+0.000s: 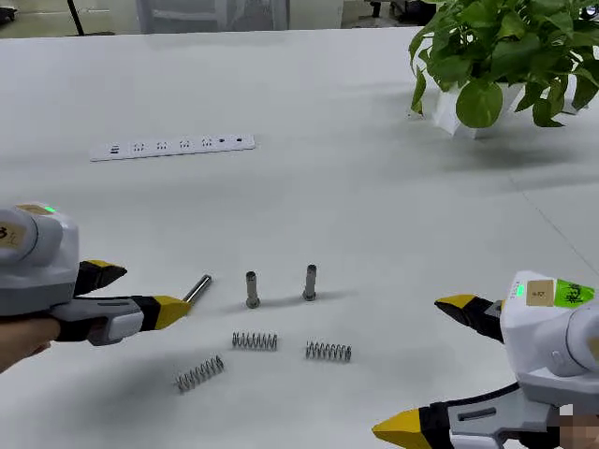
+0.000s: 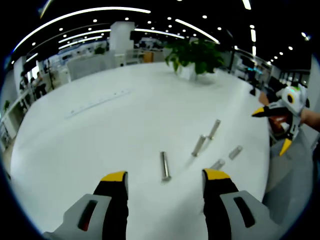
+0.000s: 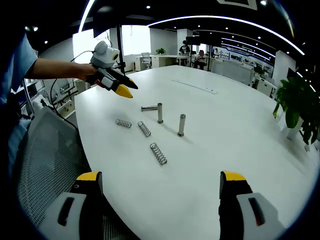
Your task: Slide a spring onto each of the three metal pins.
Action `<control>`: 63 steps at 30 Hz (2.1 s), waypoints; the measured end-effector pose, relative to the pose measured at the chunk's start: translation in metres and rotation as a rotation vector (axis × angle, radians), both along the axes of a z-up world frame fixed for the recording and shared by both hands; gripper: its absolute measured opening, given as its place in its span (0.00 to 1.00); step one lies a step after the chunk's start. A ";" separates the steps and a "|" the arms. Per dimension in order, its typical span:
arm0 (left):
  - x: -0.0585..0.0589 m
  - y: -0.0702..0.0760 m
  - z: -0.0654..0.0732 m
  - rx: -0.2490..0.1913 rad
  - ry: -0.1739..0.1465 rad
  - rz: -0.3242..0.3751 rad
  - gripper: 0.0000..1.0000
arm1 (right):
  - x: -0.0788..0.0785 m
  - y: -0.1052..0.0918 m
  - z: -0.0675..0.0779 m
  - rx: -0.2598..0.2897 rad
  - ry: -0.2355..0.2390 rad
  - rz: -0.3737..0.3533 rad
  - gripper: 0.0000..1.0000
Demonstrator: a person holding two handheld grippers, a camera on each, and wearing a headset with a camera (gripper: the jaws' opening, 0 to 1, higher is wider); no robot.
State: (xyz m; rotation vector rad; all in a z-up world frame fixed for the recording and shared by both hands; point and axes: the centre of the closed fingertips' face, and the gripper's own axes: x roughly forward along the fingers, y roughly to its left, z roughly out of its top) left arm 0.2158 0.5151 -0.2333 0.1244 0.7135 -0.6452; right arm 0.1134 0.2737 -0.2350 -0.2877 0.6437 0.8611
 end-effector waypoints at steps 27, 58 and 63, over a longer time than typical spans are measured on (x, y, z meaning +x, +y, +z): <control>0.024 -0.024 -0.037 0.078 0.052 -0.017 0.31 | -0.008 -0.007 -0.007 0.007 0.029 -0.018 0.97; 0.035 -0.043 -0.061 0.200 0.089 -0.058 0.13 | -0.017 -0.015 -0.011 0.006 0.038 -0.036 0.97; 0.036 -0.043 -0.062 0.243 0.105 -0.064 0.13 | -0.018 -0.014 -0.012 0.009 0.038 -0.038 0.97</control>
